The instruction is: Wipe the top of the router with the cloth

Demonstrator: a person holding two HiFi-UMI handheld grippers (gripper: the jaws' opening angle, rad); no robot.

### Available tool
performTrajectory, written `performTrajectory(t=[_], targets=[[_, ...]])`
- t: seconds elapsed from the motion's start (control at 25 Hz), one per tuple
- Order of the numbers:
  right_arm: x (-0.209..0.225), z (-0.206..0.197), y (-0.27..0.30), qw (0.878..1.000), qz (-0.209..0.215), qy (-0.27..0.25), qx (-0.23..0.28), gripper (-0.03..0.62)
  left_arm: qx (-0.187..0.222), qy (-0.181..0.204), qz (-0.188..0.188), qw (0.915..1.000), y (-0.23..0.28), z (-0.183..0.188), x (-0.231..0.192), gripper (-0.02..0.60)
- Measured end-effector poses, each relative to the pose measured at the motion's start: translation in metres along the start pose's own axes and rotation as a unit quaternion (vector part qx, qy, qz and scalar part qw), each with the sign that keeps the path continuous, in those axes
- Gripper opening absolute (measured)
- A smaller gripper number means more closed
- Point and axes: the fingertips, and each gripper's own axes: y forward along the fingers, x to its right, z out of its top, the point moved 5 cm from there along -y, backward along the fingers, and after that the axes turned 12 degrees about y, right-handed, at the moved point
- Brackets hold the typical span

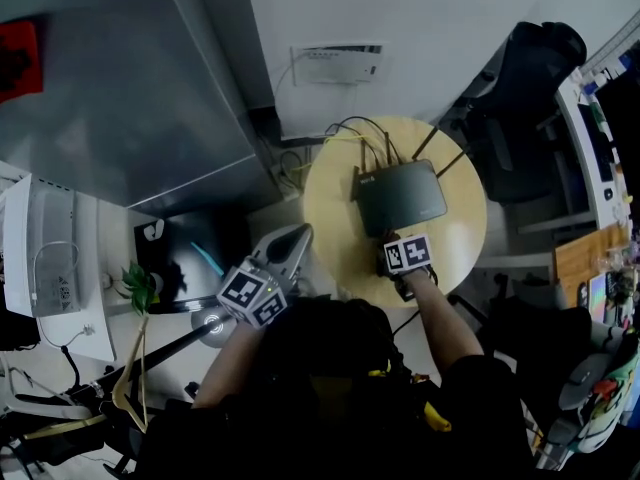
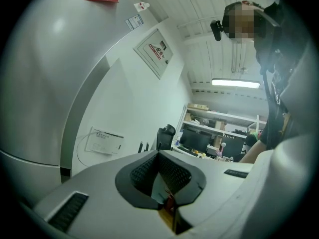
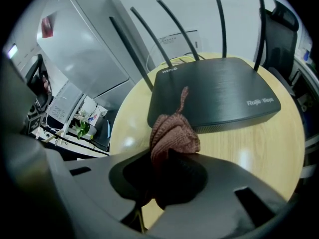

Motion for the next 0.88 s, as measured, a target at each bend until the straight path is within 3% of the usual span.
performTrajectory(t=[0.52,0.88], targets=[[-0.031,-0.009,0.008,0.996,0.037,-0.067,-0.042,0.064,0.015,-0.005,0.022,0.9996,0.012,-0.002,0.01,-0.003],[-0.061,-0.003,0.009,0.99,0.072,-0.114,-0.044,0.064,0.025,-0.01,0.055,0.9981,0.002,-0.005,0.007,-0.003]])
